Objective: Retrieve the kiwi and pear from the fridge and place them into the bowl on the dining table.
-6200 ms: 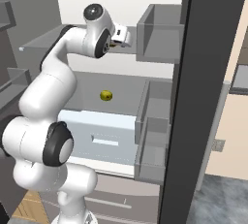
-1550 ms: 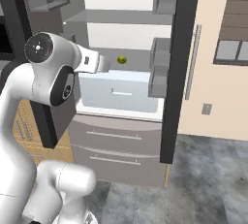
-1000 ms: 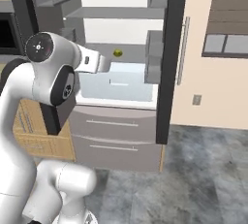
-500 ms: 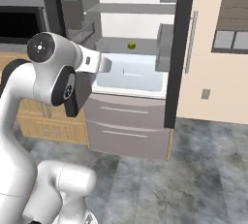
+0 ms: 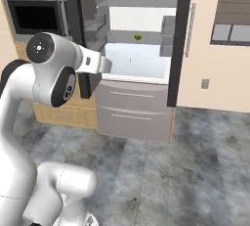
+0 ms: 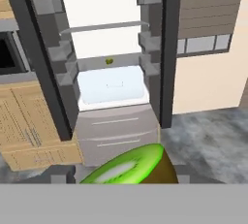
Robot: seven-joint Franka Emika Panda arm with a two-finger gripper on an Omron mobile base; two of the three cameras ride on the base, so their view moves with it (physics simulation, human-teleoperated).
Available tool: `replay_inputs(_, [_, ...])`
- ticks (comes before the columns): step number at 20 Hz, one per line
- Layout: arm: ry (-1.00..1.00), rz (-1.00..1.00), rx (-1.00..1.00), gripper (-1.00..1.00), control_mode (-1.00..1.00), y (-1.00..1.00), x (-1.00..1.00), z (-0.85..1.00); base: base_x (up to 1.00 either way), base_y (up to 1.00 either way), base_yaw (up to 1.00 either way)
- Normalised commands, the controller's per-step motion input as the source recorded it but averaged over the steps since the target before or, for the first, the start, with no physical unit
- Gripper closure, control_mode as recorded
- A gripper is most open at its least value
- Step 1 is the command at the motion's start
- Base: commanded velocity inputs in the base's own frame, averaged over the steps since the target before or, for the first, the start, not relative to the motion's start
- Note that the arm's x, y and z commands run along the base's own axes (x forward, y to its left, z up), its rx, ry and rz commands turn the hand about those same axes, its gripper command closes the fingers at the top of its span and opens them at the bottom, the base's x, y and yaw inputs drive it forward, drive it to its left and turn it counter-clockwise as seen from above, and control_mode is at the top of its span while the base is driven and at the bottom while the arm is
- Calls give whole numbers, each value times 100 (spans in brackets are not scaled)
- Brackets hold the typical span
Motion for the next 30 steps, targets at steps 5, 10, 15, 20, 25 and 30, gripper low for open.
replay_inputs(5, [0, 0, 0, 100, 100, 0, 0, 0, -26, -23, 43])
replay_inputs(10, [0, 0, 0, 100, 100, 0, 0, 0, 5, -32, 59])
replay_inputs(15, [0, 0, 0, 100, 100, 0, 0, 0, 10, -54, 63])
replay_inputs(20, [0, 0, 0, 100, 100, 0, 0, 0, 0, -69, 63])
replay_inputs(25, [0, 0, 0, 100, 100, 0, 0, 0, 0, -77, 59])
replay_inputs(30, [0, 0, 0, 100, 100, 0, 0, 0, 0, -64, 54])
